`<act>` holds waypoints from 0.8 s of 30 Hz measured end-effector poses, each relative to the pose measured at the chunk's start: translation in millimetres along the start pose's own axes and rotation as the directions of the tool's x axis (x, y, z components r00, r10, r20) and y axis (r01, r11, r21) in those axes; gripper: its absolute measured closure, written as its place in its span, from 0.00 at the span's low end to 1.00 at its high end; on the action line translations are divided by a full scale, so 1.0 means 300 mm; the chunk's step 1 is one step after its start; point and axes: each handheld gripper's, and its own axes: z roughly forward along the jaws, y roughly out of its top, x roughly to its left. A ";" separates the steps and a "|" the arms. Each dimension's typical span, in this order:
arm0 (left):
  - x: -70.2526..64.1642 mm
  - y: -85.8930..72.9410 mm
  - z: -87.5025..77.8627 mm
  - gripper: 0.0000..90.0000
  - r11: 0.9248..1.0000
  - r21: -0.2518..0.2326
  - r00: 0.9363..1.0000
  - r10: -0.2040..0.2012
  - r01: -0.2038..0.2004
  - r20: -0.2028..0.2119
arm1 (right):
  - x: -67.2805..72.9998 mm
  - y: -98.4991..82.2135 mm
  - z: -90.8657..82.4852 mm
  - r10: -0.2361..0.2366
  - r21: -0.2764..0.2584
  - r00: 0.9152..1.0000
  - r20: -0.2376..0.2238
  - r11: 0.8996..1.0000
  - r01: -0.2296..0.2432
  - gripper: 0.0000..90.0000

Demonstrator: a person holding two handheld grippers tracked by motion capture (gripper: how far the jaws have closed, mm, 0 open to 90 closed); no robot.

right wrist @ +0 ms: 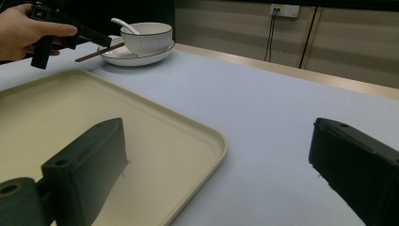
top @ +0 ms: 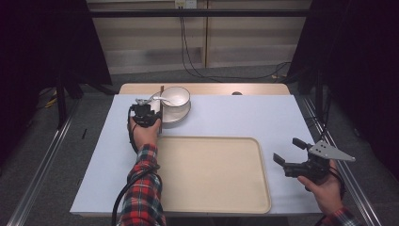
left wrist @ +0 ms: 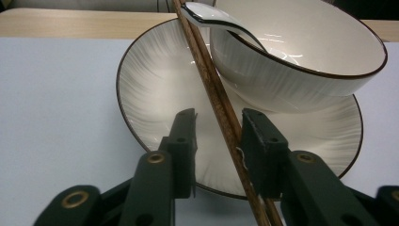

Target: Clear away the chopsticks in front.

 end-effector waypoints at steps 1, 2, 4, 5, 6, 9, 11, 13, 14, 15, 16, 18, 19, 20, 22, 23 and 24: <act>0.002 0.001 0.000 0.75 1.000 0.009 1.000 0.004 -0.004 -0.004 | -0.001 0.000 0.000 -0.002 0.000 1.000 0.000 1.000 0.002 0.05; 0.002 0.002 0.001 0.77 1.000 0.017 1.000 -0.003 0.003 -0.013 | -0.001 0.000 0.000 -0.002 0.000 1.000 0.000 1.000 0.002 0.05; 0.005 0.001 0.003 0.80 1.000 0.019 1.000 -0.020 0.020 -0.018 | -0.001 0.000 0.000 -0.001 0.000 1.000 0.000 1.000 0.001 0.05; 0.006 0.001 0.006 0.81 1.000 0.022 1.000 -0.021 0.021 -0.018 | 0.000 -0.001 0.000 -0.001 -0.001 1.000 0.000 1.000 0.001 0.05; 0.006 0.002 0.007 0.82 0.999 0.033 0.999 -0.020 0.021 -0.027 | -0.001 -0.001 0.001 -0.005 -0.002 1.000 -0.002 1.000 0.005 0.05; 0.004 0.001 0.011 0.92 0.998 0.044 0.998 -0.041 0.042 -0.042 | 0.003 -0.001 0.005 0.001 -0.004 1.000 0.000 1.000 -0.001 0.05; 0.004 0.001 0.013 0.94 0.997 0.038 0.997 -0.062 0.064 -0.052 | 0.002 -0.003 0.005 -0.006 0.006 1.000 -0.004 1.000 0.006 0.05; 0.003 0.002 0.011 0.95 0.996 0.040 0.995 -0.079 0.081 -0.058 | 0.001 -0.004 0.005 -0.010 0.011 1.000 -0.013 1.000 0.010 0.05; 0.003 0.003 0.008 0.95 0.996 0.042 0.994 -0.080 0.083 -0.071 | 0.000 -0.004 0.006 -0.012 0.010 1.000 -0.011 1.000 0.012 0.05; 0.003 0.002 0.003 0.95 0.995 0.042 0.993 -0.088 0.091 -0.077 | 0.000 -0.004 0.007 -0.017 0.009 1.000 -0.010 1.000 0.017 0.05; 0.005 0.001 -0.003 0.95 0.994 0.041 0.993 -0.094 0.097 -0.077 | 0.001 -0.004 0.007 -0.013 0.008 1.000 -0.009 1.000 0.013 0.05; 0.010 -0.002 -0.019 0.95 0.994 0.033 0.991 -0.100 0.103 -0.083 | -0.001 -0.004 0.005 -0.010 0.010 1.000 -0.012 1.000 0.010 0.04; 0.010 -0.004 -0.026 0.95 0.993 0.030 0.991 -0.112 0.114 -0.079 | -0.001 -0.004 0.005 -0.009 0.008 1.000 -0.009 1.000 0.009 0.04; 0.012 -0.007 -0.036 0.95 0.993 0.027 0.990 -0.114 0.117 -0.082 | -0.001 -0.003 0.005 -0.007 0.008 1.000 -0.007 1.000 0.007 0.04; 0.015 -0.012 -0.058 0.95 0.991 0.020 0.988 -0.127 0.129 -0.090 | -0.004 -0.003 0.004 -0.013 0.004 1.000 -0.003 1.000 0.013 0.04; 0.016 -0.014 -0.070 0.95 0.990 0.013 0.986 -0.136 0.138 -0.091 | -0.006 -0.002 0.004 -0.012 0.004 1.000 -0.003 1.000 0.012 0.04; 0.016 -0.017 -0.081 0.95 0.990 0.012 0.986 -0.139 0.140 -0.096 | -0.006 -0.002 0.004 -0.006 0.002 1.000 -0.004 1.000 0.006 0.04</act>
